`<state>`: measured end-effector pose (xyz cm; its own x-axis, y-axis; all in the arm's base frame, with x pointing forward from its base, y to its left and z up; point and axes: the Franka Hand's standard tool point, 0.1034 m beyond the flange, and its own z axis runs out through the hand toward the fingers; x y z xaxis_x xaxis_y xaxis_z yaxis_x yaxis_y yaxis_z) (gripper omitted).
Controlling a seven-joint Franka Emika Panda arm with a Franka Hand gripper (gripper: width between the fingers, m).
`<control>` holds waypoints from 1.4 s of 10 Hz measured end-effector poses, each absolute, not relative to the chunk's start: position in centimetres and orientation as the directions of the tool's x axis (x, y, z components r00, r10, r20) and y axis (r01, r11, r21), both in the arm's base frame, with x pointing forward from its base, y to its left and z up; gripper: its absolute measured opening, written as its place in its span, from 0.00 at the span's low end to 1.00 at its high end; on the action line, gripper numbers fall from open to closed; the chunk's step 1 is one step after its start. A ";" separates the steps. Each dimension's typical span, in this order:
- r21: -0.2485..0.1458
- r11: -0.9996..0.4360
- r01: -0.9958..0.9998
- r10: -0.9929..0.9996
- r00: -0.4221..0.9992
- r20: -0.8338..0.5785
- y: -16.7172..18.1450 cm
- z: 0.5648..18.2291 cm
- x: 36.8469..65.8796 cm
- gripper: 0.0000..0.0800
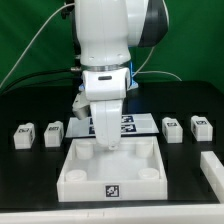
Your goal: Assemble one leg
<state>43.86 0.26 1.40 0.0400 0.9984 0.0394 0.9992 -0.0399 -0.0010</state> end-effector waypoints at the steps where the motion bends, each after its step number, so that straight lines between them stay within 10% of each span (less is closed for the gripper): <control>1: 0.010 -0.026 1.000 0.999 0.025 0.048 1.2 1.4 44.8 0.07; 11: 0.038 -0.014 0.999 0.996 0.010 0.094 6.1 1.2 49.0 0.07; 13: 0.037 -0.016 0.999 0.996 0.012 0.093 6.0 1.1 49.0 0.16; 14: 0.037 -0.016 0.999 0.996 0.013 0.093 6.0 1.1 49.0 0.41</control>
Offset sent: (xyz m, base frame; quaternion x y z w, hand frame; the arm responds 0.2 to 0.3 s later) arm 0.0471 0.0473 -0.0038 -0.0093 0.0202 -0.0066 0.9997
